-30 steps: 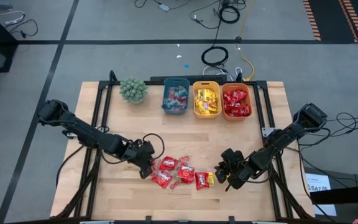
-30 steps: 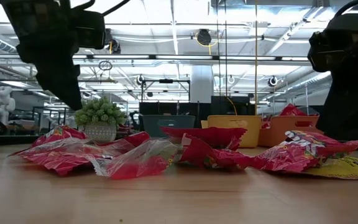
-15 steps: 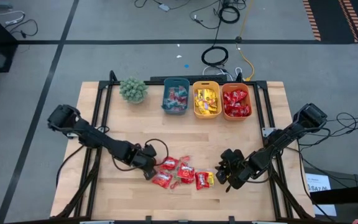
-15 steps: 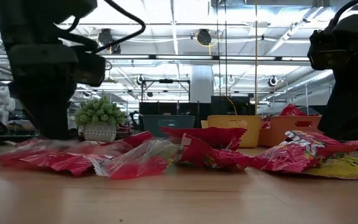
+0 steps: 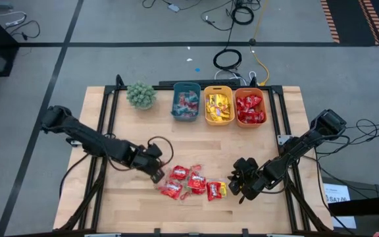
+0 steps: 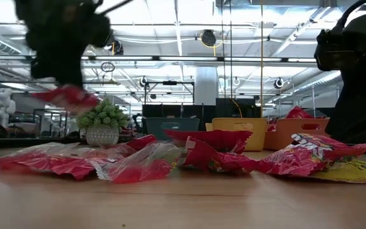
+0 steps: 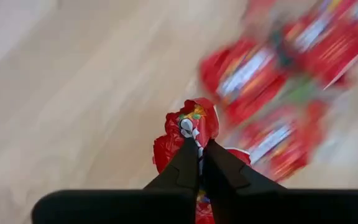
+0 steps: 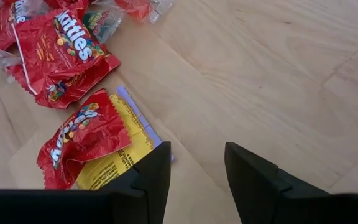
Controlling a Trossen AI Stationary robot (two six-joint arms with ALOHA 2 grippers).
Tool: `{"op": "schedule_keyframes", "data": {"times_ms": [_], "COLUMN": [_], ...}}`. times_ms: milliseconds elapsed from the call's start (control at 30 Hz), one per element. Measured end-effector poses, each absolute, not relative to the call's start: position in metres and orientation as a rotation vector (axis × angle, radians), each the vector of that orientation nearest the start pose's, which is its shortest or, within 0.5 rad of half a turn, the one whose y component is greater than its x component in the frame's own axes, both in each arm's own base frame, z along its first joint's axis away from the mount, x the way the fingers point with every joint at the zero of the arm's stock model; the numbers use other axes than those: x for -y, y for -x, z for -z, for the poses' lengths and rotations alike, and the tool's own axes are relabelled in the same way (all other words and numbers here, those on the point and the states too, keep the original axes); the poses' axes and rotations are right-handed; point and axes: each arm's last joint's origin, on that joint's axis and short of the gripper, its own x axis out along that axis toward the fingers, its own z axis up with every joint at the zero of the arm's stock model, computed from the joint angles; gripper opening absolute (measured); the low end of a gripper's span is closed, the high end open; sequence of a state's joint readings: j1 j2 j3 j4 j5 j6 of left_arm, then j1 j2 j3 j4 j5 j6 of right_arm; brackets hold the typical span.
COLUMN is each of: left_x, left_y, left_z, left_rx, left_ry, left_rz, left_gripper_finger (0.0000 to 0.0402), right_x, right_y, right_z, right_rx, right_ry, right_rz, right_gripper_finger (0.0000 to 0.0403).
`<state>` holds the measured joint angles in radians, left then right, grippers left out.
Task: Sort candy
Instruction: Put the red candy into the orange bin
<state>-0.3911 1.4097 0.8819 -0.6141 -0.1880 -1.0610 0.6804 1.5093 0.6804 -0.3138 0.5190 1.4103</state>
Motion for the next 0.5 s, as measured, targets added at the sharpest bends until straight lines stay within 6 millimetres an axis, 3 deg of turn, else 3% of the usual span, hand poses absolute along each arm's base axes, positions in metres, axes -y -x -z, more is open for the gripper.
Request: {"op": "schedule_keyframes", "data": {"times_ms": [133, 233, 367, 500], "left_x": [0.074, 0.048, -0.002, -0.056], "left_y": [-0.252, -0.267, -0.303, -0.353], "left_z": [-0.229, -0.242, -0.245, -0.253], "left_rx": [-0.96, -0.921, -0.885, -0.81], "left_ry": [0.603, 0.526, 0.473, 0.395], "left_rz": [-0.395, -0.374, -0.308, -0.194], "left_gripper_finger": [0.0017, 0.0016, 0.0015, 0.0015], "right_x": [-0.147, -0.147, -0.147, -0.147], "right_y": [-0.205, -0.205, -0.205, -0.205], "right_z": [-0.142, -0.142, -0.142, -0.143], "right_rx": [-0.818, -0.821, -0.823, -0.815], "right_ry": [-0.601, -0.587, -0.578, -0.602], "right_rz": [0.482, 0.478, 0.475, 0.483], "right_gripper_finger": [0.0141, 0.0141, 0.0141, 0.0141]}}
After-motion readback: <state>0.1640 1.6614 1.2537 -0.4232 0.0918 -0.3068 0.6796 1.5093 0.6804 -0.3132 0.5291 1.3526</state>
